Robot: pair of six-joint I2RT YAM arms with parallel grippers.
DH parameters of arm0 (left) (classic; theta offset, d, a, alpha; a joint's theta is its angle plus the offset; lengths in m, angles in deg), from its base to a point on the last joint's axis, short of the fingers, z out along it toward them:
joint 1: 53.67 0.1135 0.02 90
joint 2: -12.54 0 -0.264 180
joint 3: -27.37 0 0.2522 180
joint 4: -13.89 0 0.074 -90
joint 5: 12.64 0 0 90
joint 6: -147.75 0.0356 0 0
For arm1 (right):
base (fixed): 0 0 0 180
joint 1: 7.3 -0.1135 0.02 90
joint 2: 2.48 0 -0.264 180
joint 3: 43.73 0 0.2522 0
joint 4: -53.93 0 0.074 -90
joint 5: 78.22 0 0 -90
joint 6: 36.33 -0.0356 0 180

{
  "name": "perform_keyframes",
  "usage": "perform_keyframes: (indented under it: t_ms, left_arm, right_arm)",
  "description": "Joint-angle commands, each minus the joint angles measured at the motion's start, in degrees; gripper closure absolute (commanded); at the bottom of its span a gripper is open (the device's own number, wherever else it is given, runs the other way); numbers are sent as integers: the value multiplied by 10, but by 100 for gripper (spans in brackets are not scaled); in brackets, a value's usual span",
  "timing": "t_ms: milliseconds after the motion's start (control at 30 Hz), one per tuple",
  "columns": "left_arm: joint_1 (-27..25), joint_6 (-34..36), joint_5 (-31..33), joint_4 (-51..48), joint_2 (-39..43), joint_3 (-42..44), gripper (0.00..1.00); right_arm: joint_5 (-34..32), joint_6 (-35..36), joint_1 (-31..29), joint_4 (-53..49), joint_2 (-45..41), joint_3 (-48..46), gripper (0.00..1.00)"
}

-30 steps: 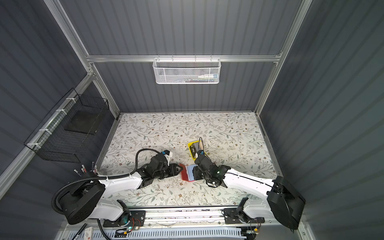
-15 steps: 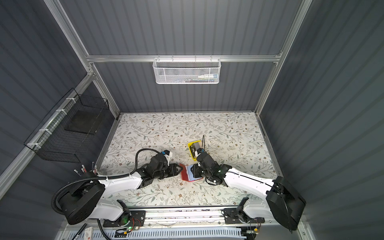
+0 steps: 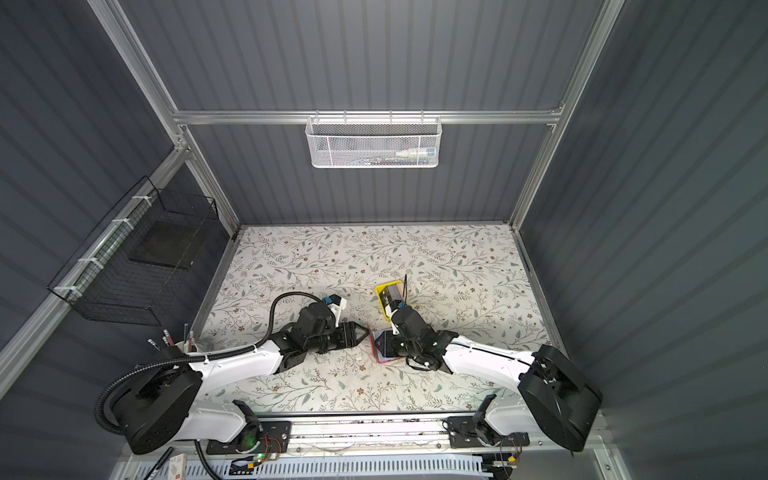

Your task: Put the credit cards into the card holder

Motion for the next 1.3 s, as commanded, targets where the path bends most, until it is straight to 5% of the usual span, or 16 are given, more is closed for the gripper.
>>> perform_keyframes:
  t_ms: [0,367,767,1267]
  left_arm:
    - [5,16,-1,-23,41,10,41]
    - [8,55,47,-134,140,-15,44]
    - [8,81,8,-106,124,-10,40]
    - [8,88,-27,-73,80,1,50]
  right_arm:
    - [29,-10,-2,43,17,-7,78]
    - [34,-12,-21,58,58,12,78]
    - [11,-22,-41,25,120,64,78]
    - [-7,-45,-41,-4,157,86,80]
